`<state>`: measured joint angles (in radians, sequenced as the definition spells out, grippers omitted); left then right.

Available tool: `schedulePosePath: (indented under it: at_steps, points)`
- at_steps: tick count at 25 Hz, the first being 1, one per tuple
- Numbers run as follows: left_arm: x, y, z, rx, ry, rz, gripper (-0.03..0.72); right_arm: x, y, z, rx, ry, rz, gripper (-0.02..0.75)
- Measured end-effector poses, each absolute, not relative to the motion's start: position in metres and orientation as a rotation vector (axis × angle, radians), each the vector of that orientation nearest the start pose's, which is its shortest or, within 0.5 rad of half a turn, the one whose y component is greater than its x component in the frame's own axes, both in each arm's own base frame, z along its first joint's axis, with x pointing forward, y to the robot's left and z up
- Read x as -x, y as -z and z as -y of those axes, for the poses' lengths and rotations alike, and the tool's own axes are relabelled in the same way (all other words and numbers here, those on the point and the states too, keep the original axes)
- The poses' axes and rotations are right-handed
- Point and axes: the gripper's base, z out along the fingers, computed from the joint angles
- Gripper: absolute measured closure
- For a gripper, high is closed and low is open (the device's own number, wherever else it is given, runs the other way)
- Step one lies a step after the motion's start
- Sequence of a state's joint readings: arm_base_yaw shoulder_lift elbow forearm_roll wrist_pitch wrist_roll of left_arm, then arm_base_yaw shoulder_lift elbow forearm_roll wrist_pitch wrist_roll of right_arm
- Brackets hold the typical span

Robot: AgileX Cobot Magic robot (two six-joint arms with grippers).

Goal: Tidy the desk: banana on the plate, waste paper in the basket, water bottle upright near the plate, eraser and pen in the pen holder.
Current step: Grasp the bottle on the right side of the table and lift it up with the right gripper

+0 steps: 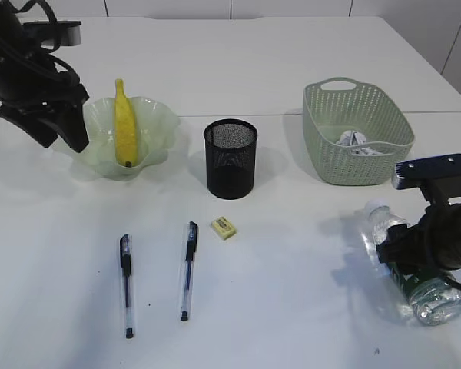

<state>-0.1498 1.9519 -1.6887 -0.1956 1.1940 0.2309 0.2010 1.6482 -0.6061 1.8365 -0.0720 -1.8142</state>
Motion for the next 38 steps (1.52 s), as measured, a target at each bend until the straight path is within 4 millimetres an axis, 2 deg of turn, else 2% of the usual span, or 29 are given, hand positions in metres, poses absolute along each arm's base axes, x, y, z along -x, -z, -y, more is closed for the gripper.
schedulePosePath:
  at_steps: [8,16,27,38]
  points:
    - [-0.402,-0.261,0.078,-0.475,0.275,-2.888,0.268,-0.280,-0.138,-0.051,0.213,-0.008,-2.510,0.241]
    - [-0.402,-0.261,0.078,-0.474,0.282,-2.892,0.267,-0.281,-0.138,-0.052,0.214,-0.008,-2.508,0.241]
    - [-0.402,-0.261,0.078,-0.475,0.285,-2.894,0.226,-0.282,-0.139,-0.052,0.234,0.000,-2.496,0.241]
    - [-0.402,-0.261,0.078,-0.473,0.284,-2.891,0.223,-0.280,-0.138,-0.059,0.226,-0.125,-2.524,0.241]
